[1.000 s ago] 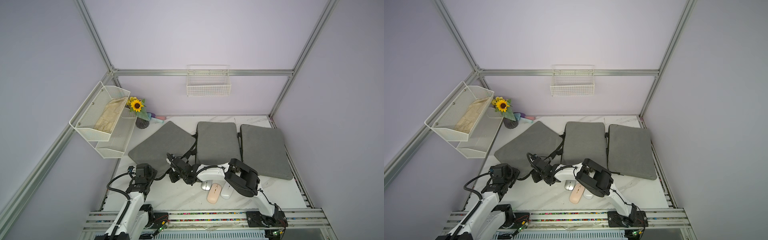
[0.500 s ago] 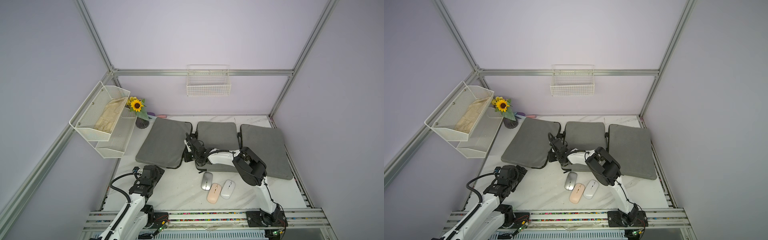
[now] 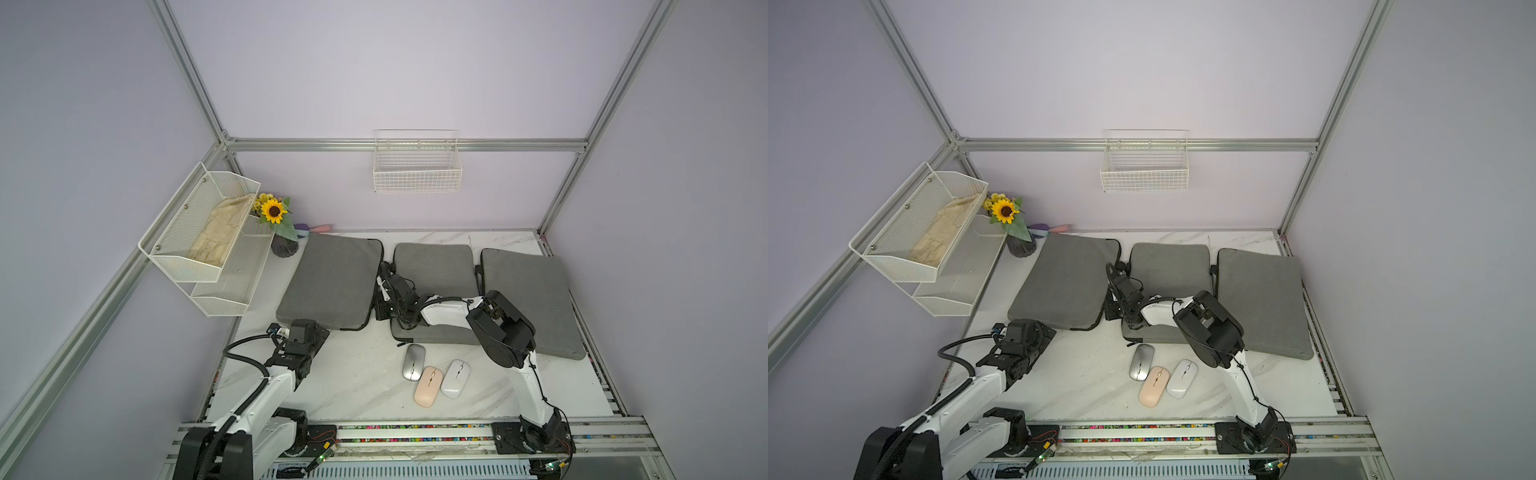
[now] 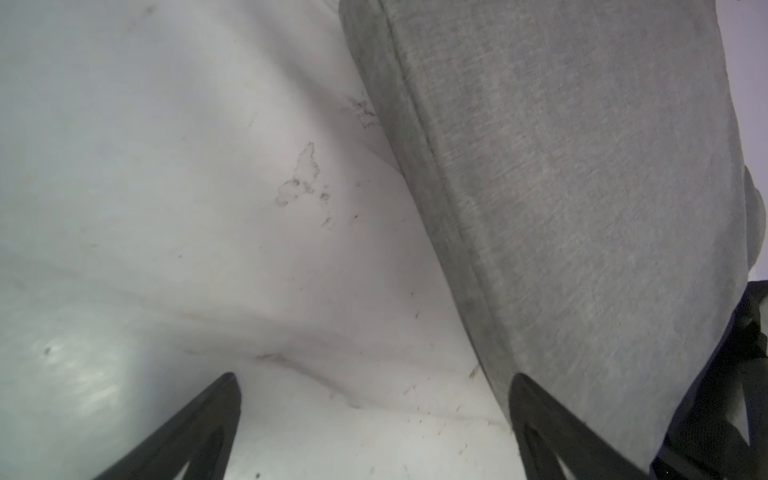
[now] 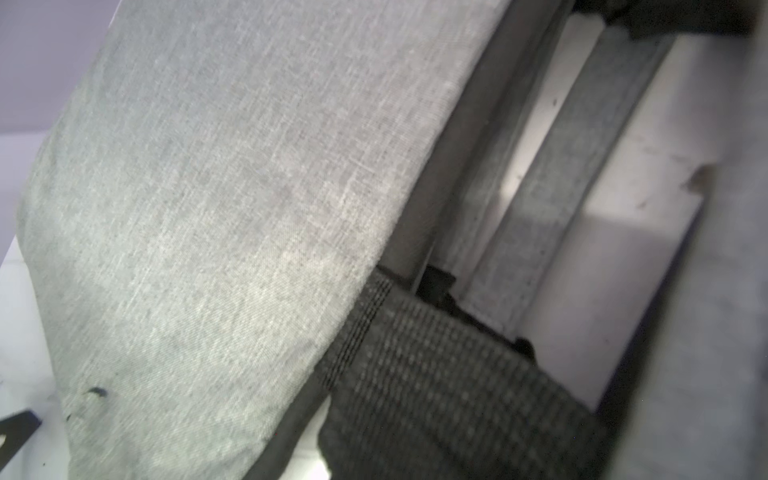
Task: Put the mouse into the laptop bag
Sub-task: Unzip the zipper on the zippered laptop bag.
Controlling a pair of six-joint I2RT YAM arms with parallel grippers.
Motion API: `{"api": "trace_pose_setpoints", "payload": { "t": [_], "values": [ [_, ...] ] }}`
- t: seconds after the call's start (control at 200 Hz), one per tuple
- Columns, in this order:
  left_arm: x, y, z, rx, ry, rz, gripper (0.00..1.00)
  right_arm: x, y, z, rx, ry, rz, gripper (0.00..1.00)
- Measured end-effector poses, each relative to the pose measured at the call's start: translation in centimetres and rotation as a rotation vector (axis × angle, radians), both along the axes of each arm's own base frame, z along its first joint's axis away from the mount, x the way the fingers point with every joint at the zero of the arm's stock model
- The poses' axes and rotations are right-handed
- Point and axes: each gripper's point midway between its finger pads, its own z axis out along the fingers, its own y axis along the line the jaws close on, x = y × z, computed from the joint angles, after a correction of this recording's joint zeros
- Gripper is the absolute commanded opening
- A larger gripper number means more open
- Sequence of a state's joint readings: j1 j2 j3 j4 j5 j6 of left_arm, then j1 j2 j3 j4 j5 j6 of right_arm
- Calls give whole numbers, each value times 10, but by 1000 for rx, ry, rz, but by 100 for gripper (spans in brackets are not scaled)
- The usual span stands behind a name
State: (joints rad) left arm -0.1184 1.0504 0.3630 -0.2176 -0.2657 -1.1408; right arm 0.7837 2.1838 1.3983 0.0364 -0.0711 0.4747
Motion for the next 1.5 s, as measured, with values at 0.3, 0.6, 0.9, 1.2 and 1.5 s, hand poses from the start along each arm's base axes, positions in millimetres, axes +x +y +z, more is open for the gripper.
{"api": "trace_pose_setpoints", "payload": {
  "t": [0.3,0.6,0.9,1.2,1.5],
  "values": [
    [44,-5,-7,6,41,19,29,-17,14,1,-7,-8,46,0],
    [54,-12,-7,22,15,37,7,-78,49,5,-31,-24,165,0],
    [51,-9,-11,56,24,75,21,-147,76,0,-14,8,268,0],
    [22,-16,33,-42,-35,90,100,-153,52,8,0,21,218,0],
    [0,-19,18,-119,-52,92,100,-162,38,26,58,56,232,0]
  ]
}}
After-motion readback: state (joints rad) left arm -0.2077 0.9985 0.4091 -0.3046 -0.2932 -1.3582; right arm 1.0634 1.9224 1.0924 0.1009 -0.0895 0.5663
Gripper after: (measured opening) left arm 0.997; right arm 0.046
